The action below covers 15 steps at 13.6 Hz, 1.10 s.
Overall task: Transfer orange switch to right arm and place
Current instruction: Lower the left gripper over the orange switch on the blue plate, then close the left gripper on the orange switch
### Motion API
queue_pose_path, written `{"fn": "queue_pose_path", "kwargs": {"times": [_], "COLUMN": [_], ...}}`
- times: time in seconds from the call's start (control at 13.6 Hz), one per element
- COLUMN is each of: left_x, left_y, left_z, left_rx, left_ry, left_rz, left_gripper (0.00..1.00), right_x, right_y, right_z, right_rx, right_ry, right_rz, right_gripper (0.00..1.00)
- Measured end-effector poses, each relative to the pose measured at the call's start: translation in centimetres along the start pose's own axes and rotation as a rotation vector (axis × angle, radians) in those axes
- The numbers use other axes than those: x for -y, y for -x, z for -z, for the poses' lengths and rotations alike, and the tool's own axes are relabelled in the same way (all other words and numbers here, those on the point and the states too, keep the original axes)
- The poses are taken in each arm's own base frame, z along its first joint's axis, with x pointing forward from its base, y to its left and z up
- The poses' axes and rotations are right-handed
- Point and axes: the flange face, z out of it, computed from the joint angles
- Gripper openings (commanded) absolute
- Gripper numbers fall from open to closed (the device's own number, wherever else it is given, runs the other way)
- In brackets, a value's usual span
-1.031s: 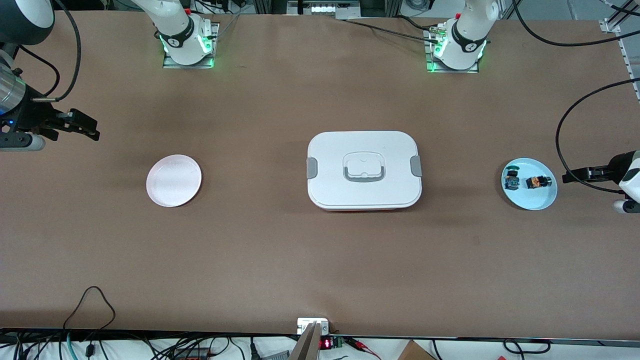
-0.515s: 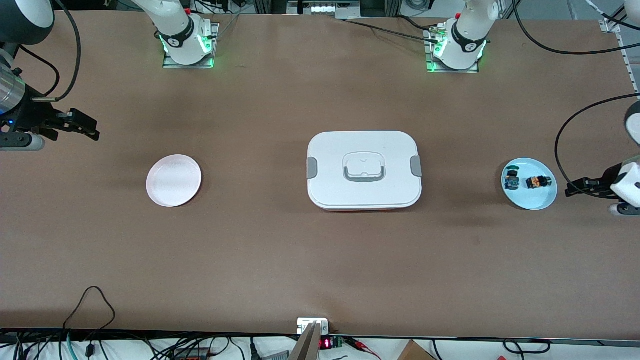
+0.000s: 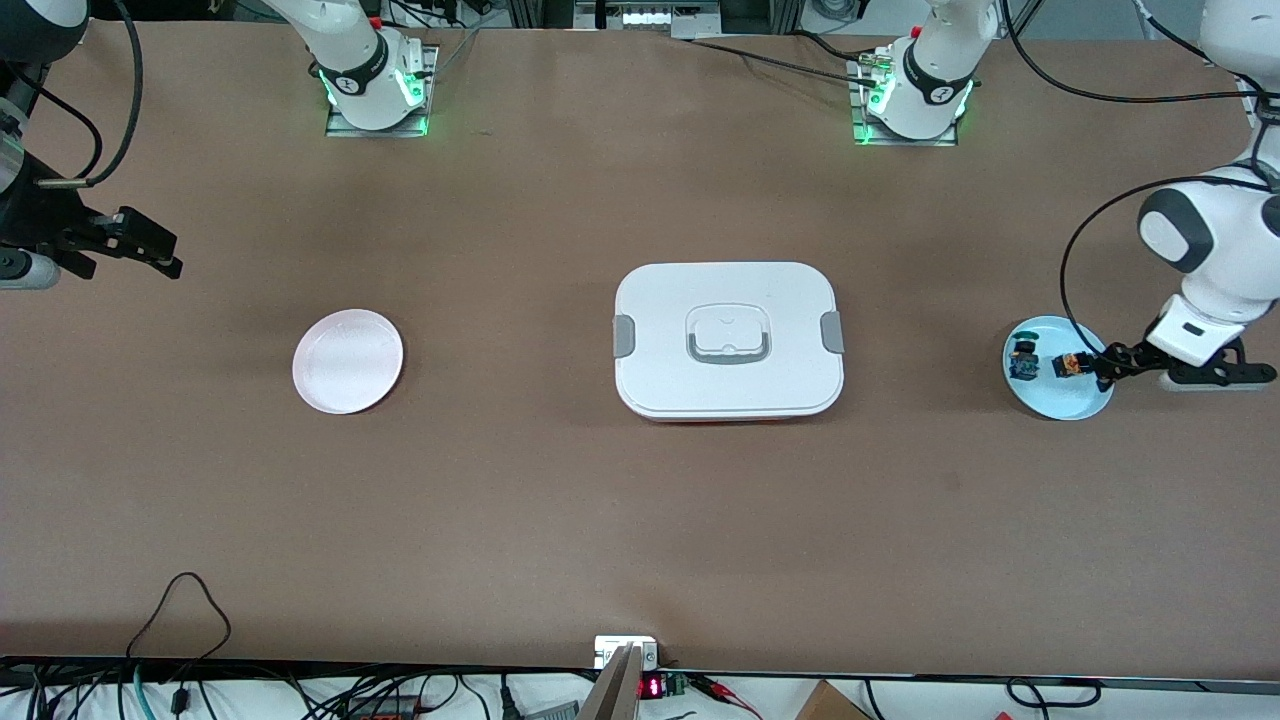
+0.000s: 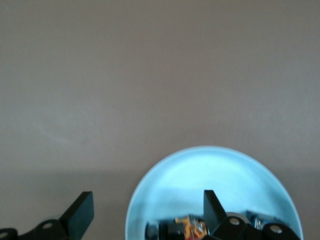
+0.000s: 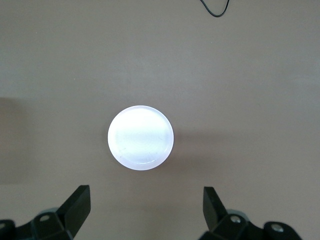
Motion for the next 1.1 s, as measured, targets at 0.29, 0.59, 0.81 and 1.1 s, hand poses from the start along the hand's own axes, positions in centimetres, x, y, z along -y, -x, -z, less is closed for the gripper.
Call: {"fn": "queue_pose_path", "kwargs": {"times": [0.29, 0.59, 0.81, 1.1], "left_x": [-1.4, -1.7, -1.9, -2.0], "left_y": [1.9, 2.6, 3.1, 3.3], "left_z": [-2.2, -3.7, -4.5, -4.9], "left_rx": [0.051, 0.079, 0.094, 0.101], "left_ry": [0.028, 0.040, 0.046, 0.049], "left_rz": [-0.009, -0.008, -0.008, -0.008], "left_gripper": [0.99, 0.98, 0.95, 0.50], "right_x": [0.5, 0.5, 0.5, 0.5], "right_y": [0.2, 0.2, 0.2, 0.2], "right_z": [-0.1, -0.1, -0.2, -0.2], "right_rx": [0.016, 0.016, 0.016, 0.017], "right_ry": [-0.001, -0.001, -0.001, -0.001], "right_rz": [0.008, 0.009, 0.009, 0.009], "right_gripper": [1.00, 1.00, 1.00, 1.00]}}
